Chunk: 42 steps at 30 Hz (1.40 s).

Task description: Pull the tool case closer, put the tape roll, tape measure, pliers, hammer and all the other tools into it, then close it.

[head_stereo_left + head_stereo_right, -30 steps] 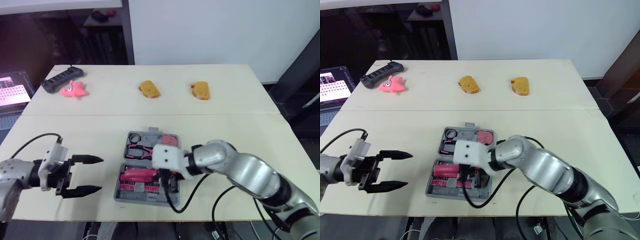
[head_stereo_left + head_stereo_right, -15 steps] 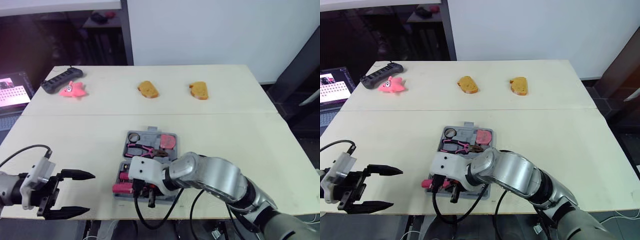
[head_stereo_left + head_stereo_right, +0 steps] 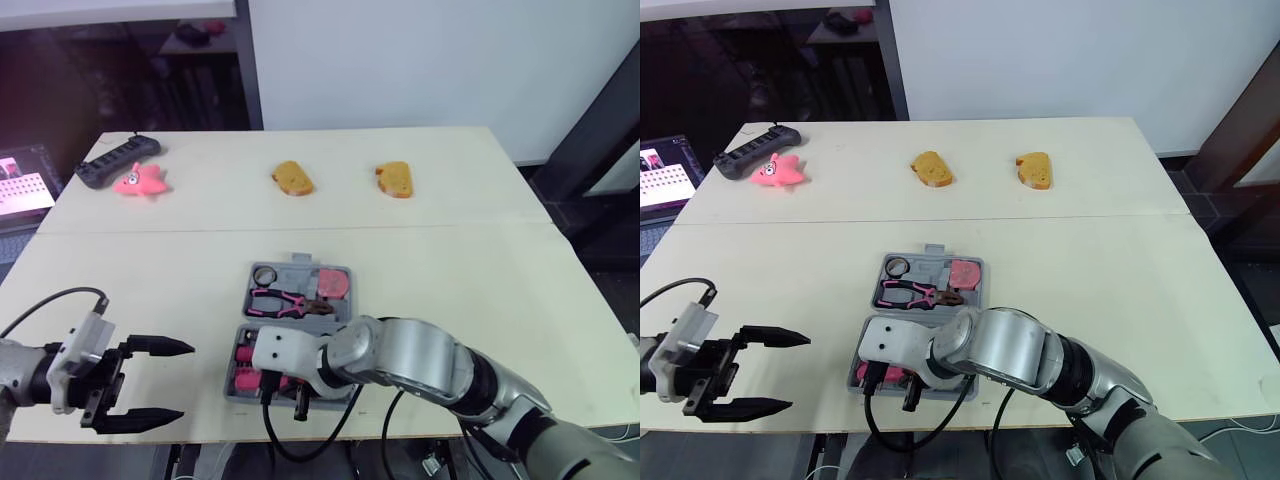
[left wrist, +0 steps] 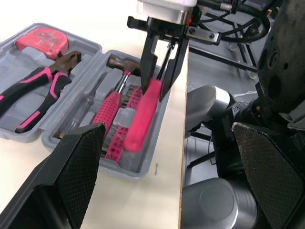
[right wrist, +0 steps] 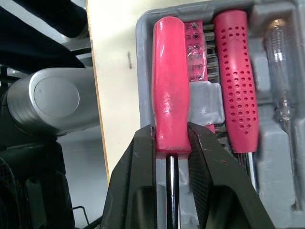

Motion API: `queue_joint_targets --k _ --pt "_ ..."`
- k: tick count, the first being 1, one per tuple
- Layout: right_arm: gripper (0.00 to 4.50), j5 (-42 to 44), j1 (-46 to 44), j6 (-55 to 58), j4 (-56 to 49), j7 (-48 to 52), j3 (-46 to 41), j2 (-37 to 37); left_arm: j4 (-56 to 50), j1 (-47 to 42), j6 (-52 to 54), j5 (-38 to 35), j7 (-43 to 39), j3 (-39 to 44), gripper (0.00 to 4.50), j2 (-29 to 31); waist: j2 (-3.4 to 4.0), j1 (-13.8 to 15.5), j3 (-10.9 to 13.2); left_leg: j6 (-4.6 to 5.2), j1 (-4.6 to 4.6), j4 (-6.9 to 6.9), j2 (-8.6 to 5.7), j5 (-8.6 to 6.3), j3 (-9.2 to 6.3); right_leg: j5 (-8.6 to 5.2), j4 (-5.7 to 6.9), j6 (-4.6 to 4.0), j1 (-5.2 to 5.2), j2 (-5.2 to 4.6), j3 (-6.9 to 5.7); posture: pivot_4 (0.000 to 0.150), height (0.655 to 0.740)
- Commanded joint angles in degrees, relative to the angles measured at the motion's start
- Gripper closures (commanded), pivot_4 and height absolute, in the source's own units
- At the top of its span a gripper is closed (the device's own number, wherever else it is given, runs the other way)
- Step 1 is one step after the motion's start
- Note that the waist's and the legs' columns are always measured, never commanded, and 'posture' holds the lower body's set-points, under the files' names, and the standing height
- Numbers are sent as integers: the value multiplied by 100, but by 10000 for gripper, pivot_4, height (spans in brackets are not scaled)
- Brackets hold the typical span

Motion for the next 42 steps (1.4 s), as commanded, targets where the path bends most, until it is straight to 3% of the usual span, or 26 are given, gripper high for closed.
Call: queue_joint_targets --k 1,18,30,36,42 --pt "41147 -37 -19 -64 68 -48 147 121 -144 48 -30 -5 45 112 0 -16 0 -9 0 0 0 0 0 0 0 0 0 0 0 0 0 1500 7400" --pt "41147 -432 39 -834 874 -39 633 332 -376 244 128 -106 249 241 0 -41 0 -125 0 0 -4 0 0 0 -2 0 -1 1 -2 0 0 1500 7400" --pt "41147 -663 124 -1104 906 3 786 275 -410 262 129 -80 330 199 0 -68 0 -141 0 0 0 -2 2 0 -3 0 1 0 -2 3 0 1500 7400" --pt "11991 -584 109 -1137 776 159 436 355 -366 216 136 -74 331 190 0 -55 0 -131 0 0 -3 0 2 0 -3 0 0 0 -2 2 1 1500 7400" --pt "11991 -308 212 -1168 76 491 -185 49 -316 154 155 -75 336 193 0 -43 0 -104 0 0 -7 0 1 0 -3 0 -1 1 -4 1 0 1500 7400"
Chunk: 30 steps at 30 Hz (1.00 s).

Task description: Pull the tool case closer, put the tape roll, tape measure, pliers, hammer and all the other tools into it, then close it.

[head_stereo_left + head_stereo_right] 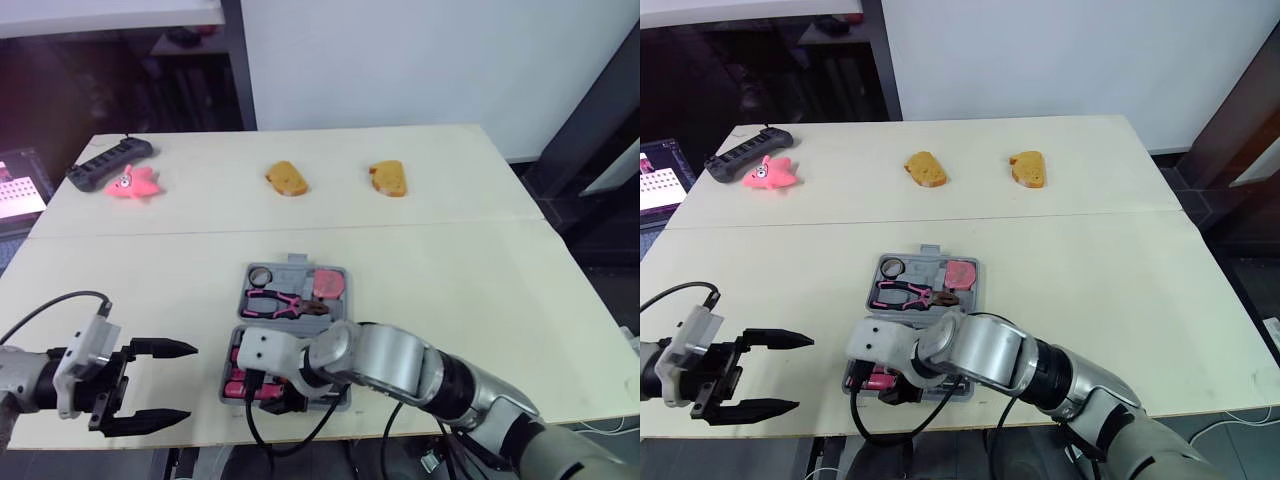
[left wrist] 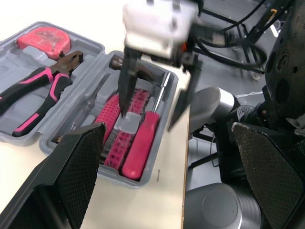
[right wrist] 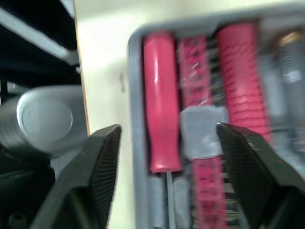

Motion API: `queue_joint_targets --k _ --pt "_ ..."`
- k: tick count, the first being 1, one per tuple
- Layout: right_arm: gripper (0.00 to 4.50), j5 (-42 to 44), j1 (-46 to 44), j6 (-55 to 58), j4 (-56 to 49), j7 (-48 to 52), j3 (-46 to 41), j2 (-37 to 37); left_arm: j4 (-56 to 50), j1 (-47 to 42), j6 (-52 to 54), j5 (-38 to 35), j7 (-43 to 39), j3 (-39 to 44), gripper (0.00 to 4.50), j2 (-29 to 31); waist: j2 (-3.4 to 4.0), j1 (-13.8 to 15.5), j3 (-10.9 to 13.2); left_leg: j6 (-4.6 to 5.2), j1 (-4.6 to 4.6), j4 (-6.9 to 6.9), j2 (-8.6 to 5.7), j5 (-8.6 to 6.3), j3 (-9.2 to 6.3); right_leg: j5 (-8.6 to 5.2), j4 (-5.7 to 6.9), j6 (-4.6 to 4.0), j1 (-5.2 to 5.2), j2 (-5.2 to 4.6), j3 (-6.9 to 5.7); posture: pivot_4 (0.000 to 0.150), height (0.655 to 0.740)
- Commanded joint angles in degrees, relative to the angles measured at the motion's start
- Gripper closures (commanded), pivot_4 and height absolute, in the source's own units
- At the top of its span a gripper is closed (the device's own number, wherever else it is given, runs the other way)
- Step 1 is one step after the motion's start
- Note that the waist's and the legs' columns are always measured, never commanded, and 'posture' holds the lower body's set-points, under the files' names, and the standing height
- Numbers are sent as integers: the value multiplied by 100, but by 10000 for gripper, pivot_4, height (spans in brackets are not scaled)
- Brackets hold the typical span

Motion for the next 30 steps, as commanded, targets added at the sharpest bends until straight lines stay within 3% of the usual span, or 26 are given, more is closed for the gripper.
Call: queue_joint_targets --k 1,2,5,10,22,30 --pt "11991 180 167 -187 -480 193 -339 -139 -1 -29 21 -64 -4 150 0 18 0 5 0 0 0 -1 0 0 0 0 0 0 0 1 0 1500 7400" --pt "11991 165 247 -330 -529 246 -324 -245 5 -33 21 -59 -7 150 0 19 0 8 0 0 0 -2 0 0 0 0 -1 0 0 1 0 1500 7400" --pt "20200 116 554 -818 -581 400 -275 -413 8 -48 35 -56 -2 141 0 18 -1 9 0 0 -3 0 0 0 1 0 -3 0 0 0 0 1500 7400" --pt "44439 -169 782 -1412 -445 488 22 -588 -27 -53 62 -58 29 135 0 8 -2 -7 -1 0 -1 0 0 0 1 0 -2 0 -1 1 0 1500 7400" --pt "44439 -682 1108 -1893 202 463 159 -417 -147 35 128 -89 71 188 0 5 -3 12 -1 0 -2 3 0 0 1 0 -1 0 0 1 0 1500 7400" --pt "44439 -960 1432 -1340 827 389 556 -595 -149 7 137 -92 87 165 0 11 -4 9 -3 0 14 -1 0 0 1 -1 -1 -1 13 1 2 1500 7400"
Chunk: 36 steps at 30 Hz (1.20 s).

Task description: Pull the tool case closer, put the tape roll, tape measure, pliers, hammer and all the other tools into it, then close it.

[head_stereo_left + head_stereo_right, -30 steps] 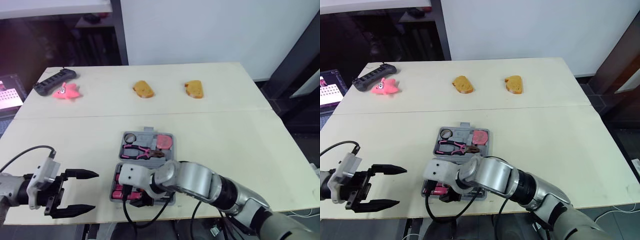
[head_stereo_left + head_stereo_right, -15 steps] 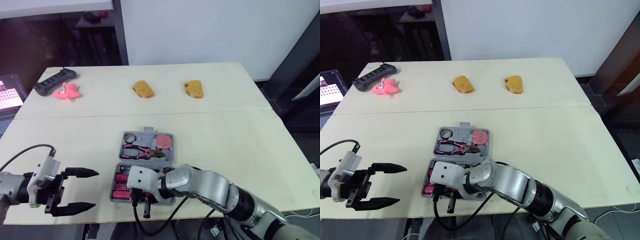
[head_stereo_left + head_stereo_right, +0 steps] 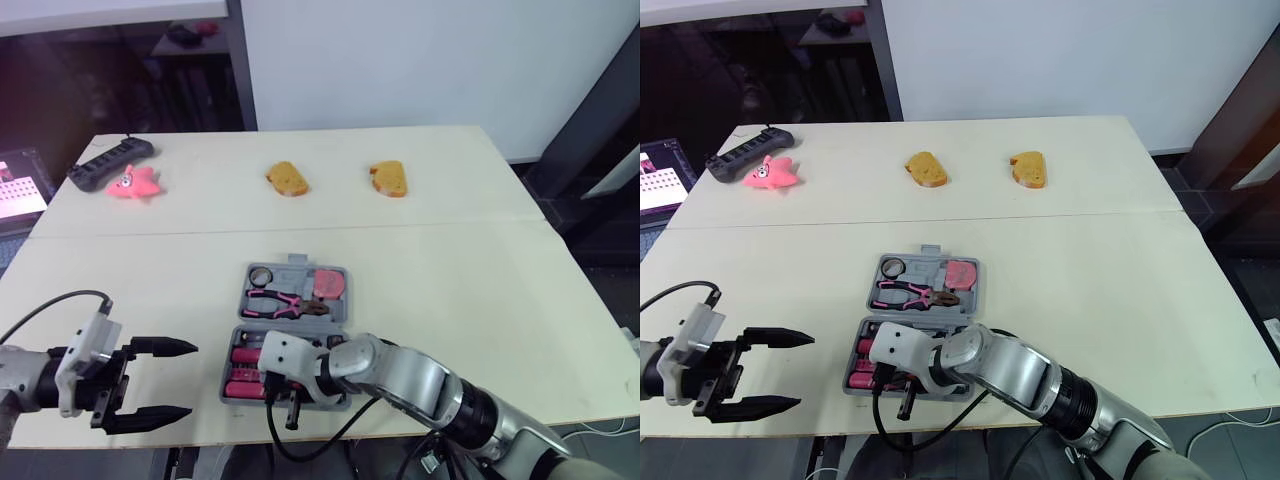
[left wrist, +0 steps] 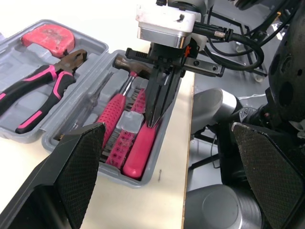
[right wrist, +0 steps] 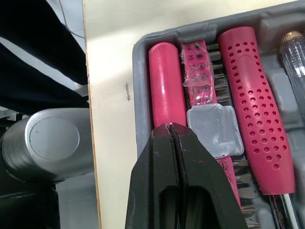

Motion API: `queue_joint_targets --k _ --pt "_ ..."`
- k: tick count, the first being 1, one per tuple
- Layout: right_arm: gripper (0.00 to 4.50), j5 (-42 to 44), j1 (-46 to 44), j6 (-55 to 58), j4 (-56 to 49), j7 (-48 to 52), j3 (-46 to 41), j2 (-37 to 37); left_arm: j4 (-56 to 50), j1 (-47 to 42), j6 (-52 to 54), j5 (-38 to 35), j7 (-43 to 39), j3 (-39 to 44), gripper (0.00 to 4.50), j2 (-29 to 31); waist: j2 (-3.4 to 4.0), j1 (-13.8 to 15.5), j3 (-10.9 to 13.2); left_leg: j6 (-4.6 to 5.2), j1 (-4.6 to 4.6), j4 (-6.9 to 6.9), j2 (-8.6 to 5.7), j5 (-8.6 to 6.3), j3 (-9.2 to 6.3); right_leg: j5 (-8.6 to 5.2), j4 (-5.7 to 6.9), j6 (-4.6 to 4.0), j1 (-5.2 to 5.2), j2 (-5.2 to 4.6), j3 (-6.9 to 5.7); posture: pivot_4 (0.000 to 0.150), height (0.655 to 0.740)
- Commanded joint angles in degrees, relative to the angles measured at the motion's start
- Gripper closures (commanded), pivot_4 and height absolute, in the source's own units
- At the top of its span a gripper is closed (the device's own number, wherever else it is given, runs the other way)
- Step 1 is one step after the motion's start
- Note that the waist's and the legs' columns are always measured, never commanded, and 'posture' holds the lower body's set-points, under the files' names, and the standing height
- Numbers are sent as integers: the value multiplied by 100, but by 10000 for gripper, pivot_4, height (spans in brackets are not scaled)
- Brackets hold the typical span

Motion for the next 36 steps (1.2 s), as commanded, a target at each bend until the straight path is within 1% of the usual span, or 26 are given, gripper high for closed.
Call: queue_joint_targets --k 1,4,8,11,12,14,16,19,22,25,26,28,30,31,32,35,36 --pt "44439 -129 263 513 465 -113 257 -30 -127 -6 14 -91 -3 163 0 14 -1 -2 -2 0 8 -1 0 0 1 0 0 0 8 0 1 1500 7400" --pt "44439 -98 333 705 506 -137 212 14 -129 -11 20 -92 0 157 0 20 -5 -8 -11 0 21 -2 0 0 1 -2 0 -2 19 2 1 1500 7400" --pt "44439 -121 346 695 474 -116 271 23 -130 -7 15 -82 0 151 0 22 -8 -11 -18 1 23 -3 0 0 1 -3 0 -4 22 2 3 1500 7400" --pt "44439 -125 235 314 330 -2 143 60 -130 -7 14 -73 18 148 0 16 -8 -11 -18 1 23 -2 0 0 0 -2 0 -3 22 2 2 1500 7400" --pt "44439 -65 213 151 222 56 -29 114 -120 -17 19 -69 42 146 0 8 -9 -10 -18 1 23 -2 1 0 0 -2 0 -3 21 2 2 1500 7400" --pt "44439 135 130 -564 -318 336 -699 133 -45 -69 66 -31 210 116 0 -48 -10 -3 -15 0 19 -2 1 0 1 -2 0 -2 18 2 3 1500 7400" --pt "44439 296 74 -979 -686 520 -1372 24 70 -172 164 17 488 56 0 -141 -10 9 -6 0 8 1 0 0 1 -1 0 -1 11 1 3 1500 7400" --pt "44439 686 46 -843 -953 626 -2374 -146 318 -445 143 340 1060 -117 0 -361 -16 25 -9 0 3 3 0 0 1 0 -1 2 10 0 3 1500 7400" --pt "44439 1089 179 -532 -1083 789 -3261 -504 551 -869 313 728 1970 -337 0 -707 -17 73 -10 0 5 2 -2 0 -2 1 -1 2 16 0 0 1500 7400" --pt "44439 745 616 -631 -786 732 -3392 -1133 813 -1274 594 747 2490 -500 0 -1062 -20 169 -11 0 5 3 -3 0 -1 1 -7 3 21 -1 0 1500 7400" --pt "44848 444 792 -806 -591 705 -3203 -1442 973 -1436 568 847 2598 -620 2584 -1177 -19 172 -10 0 5 3 -4 0 -1 1 -8 3 21 -1 1 1500 7400" --pt "45000 88 1128 -1095 -128 661 -3005 -1730 1464 -1849 460 1175 2771 -983 8883 -1397 -18 192 -9 1 6 2 -6 0 0 0 -10 3 23 -3 1 1500 7400" --pt "45000 -95 1256 -1287 143 624 -2907 -1756 1857 -2102 257 1449 2776 -1236 18621 -1499 -18 153 -9 1 7 5 -7 0 0 1 -8 3 22 -1 1 1500 7400" --pt "45000 -175 1278 -1358 224 603 -2861 -1733 2023 -2181 122 1566 2742 -1332 24549 -1521 -18 129 -9 1 8 6 -7 0 2 1 -7 3 20 0 5 1500 7400" --pt "45000 -306 1271 -1440 348 587 -2761 -1719 2192 -2298 5 1685 2688 -1492 29013 -1576 -19 106 -8 1 14 5 -6 0 4 2 -5 4 20 2 10 1500 7400" --pt "45000 -557 1247 -1524 622 576 -2526 -1662 2685 -2587 -262 2018 2693 -1869 44212 -1731 -18 126 -9 1 17 7 -6 1 4 3 0 4 21 4 11 1500 7400" --pt "45000 -637 1242 -1549 666 583 -2457 -1658 2819 -2642 -370 2104 2710 -1931 44757 -1767 -17 140 -10 1 16 8 -6 1 4 3 0 4 21 4 11 1500 7400"
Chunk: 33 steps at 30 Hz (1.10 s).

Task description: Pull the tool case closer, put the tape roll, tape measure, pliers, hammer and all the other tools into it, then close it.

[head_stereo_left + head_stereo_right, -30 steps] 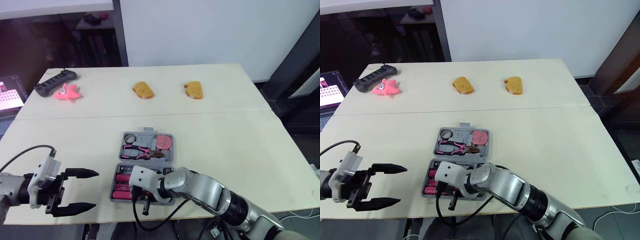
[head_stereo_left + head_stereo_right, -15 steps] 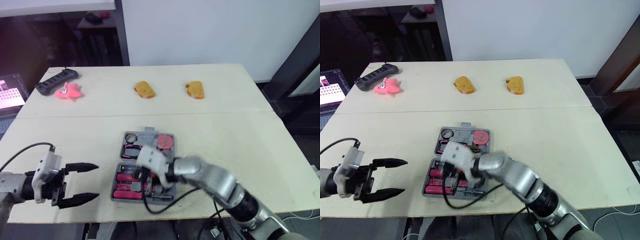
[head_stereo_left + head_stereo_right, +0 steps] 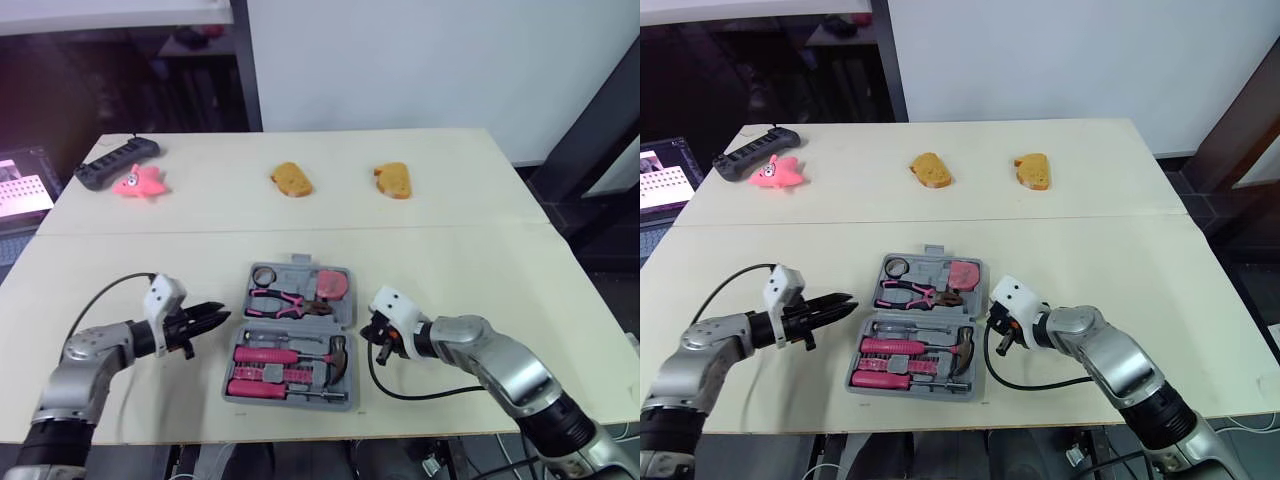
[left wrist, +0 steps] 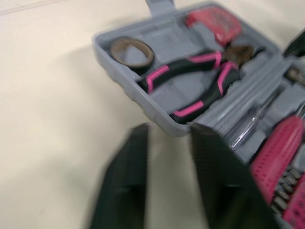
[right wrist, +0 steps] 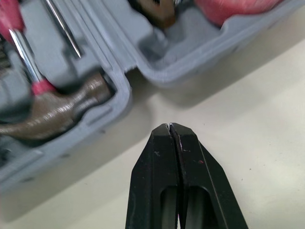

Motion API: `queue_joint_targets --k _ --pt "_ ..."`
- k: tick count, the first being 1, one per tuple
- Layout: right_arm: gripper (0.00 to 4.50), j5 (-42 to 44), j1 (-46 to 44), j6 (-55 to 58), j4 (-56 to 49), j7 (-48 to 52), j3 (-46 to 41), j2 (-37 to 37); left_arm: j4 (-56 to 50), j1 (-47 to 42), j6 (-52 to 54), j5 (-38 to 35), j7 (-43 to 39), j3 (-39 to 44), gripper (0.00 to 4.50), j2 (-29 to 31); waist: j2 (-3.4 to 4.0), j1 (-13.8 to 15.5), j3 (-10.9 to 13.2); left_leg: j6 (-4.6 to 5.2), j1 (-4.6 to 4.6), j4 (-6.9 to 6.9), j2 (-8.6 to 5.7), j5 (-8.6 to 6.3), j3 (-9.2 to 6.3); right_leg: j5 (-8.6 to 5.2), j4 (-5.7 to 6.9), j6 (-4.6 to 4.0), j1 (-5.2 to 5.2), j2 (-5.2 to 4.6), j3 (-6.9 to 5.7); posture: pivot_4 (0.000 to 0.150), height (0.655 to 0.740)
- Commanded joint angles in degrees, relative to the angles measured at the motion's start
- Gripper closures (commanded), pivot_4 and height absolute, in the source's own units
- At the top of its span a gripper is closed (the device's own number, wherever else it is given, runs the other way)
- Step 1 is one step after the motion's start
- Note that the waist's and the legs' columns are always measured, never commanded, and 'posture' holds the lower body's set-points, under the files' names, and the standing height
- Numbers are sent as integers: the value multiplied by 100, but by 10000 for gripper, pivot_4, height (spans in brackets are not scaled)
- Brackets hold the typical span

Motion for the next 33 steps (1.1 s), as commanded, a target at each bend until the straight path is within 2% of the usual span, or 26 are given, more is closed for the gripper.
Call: queue_joint_targets --k 1,10,16,22,26,33 --pt "45000 -338 -92 -190 130 -9 271 75 496 -216 -444 402 1 -292 44757 -113 -3 22 -2 0 3 1 0 0 0 0 -1 0 6 -1 0 1500 7400" --pt "45000 -692 -294 157 164 85 771 474 532 -268 -593 698 5 -695 44757 -387 -8 33 -7 0 40 2 0 0 -3 -2 -4 1 52 0 -2 1500 7400" --pt "45000 -752 -331 334 69 153 980 810 206 64 -599 847 -281 -966 44757 -280 -15 4 -12 1 63 -6 1 -1 -4 -2 -5 1 66 2 -2 1500 7400" --pt "45000 -739 -152 549 -523 416 1331 657 -483 1028 -535 822 -190 -656 44757 156 -14 -16 -12 14 89 -20 4 -9 -2 -13 -8 -1 84 2 1 1500 7400" --pt "45000 -756 -78 633 -585 358 1244 665 -862 1467 -394 679 -61 -470 44757 251 -15 -26 -13 30 91 -23 4 -19 -1 -25 -9 -5 84 2 0 1500 7400" --pt "45000 -705 -14 1058 -948 441 1288 516 -904 1565 -370 667 153 -373 44757 196 -14 12 -12 30 90 -20 4 -20 0 -26 -9 -6 83 2 0 1500 7400"
